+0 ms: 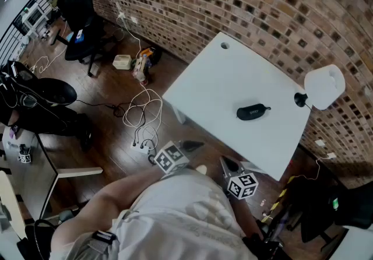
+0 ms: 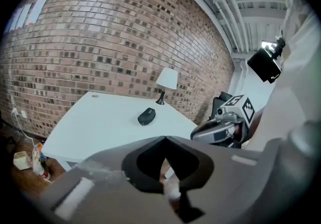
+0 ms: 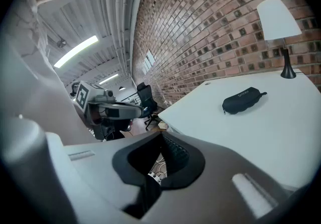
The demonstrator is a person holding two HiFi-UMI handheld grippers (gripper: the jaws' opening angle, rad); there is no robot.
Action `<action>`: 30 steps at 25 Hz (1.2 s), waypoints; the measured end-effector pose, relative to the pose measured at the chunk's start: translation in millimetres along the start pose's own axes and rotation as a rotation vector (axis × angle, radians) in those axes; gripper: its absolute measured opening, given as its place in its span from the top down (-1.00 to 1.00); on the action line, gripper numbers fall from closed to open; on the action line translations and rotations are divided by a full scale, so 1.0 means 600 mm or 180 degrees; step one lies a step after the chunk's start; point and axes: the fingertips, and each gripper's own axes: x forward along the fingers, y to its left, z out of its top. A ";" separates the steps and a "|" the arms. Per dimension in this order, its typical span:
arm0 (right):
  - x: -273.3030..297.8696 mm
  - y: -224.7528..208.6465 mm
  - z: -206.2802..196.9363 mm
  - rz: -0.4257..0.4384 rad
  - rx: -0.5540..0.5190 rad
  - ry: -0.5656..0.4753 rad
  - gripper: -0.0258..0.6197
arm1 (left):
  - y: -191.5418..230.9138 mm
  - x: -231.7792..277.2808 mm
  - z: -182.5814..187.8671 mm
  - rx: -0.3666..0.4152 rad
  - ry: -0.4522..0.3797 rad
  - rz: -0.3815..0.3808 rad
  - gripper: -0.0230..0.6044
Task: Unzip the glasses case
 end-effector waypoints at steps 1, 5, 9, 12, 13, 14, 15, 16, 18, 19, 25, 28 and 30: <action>-0.007 -0.010 0.003 -0.0006 -0.0004 0.0005 0.90 | -0.003 0.007 0.008 -0.0017 0.0024 0.0005 0.91; -0.019 -0.047 0.013 -0.0011 -0.0021 0.0054 0.90 | -0.013 0.044 0.036 -0.0003 0.0012 -0.0024 0.91; -0.023 -0.062 0.013 -0.0038 0.0009 0.0087 0.90 | -0.028 0.062 0.045 0.0140 0.0042 -0.0134 0.91; -0.004 -0.070 0.026 -0.0043 0.0010 0.0076 0.90 | -0.005 0.059 0.064 0.0169 0.0013 -0.0093 0.91; 0.003 -0.073 0.032 -0.0045 0.0017 0.0077 0.90 | 0.003 0.060 0.069 0.0162 0.0011 -0.0084 0.91; 0.006 -0.076 0.035 -0.0058 0.0034 0.0078 0.90 | 0.010 0.064 0.071 0.0153 0.0024 -0.0094 0.91; 0.007 -0.080 0.037 -0.0086 0.0060 0.0078 0.90 | 0.014 0.069 0.071 0.0143 0.0048 -0.0125 0.91; 0.007 -0.083 0.037 -0.0129 0.0091 0.0076 0.90 | 0.017 0.075 0.069 0.0139 0.0077 -0.0175 0.91; 0.007 -0.089 0.036 -0.0251 0.0157 0.0061 0.90 | 0.021 0.088 0.067 0.0161 0.0129 -0.0310 0.91; 0.008 -0.093 0.036 -0.0324 0.0190 0.0049 0.90 | 0.026 0.095 0.067 0.0183 0.0151 -0.0384 0.91; 0.027 -0.124 0.069 -0.0717 0.0386 -0.0073 0.90 | 0.079 0.143 0.113 0.0260 0.0218 -0.0772 0.91; 0.041 -0.137 0.087 -0.0951 0.0547 -0.0148 0.90 | 0.103 0.161 0.136 0.0290 0.0296 -0.0981 0.91; 0.052 -0.146 0.098 -0.1135 0.0680 -0.0243 0.90 | 0.128 0.172 0.140 0.0389 0.0392 -0.1067 0.91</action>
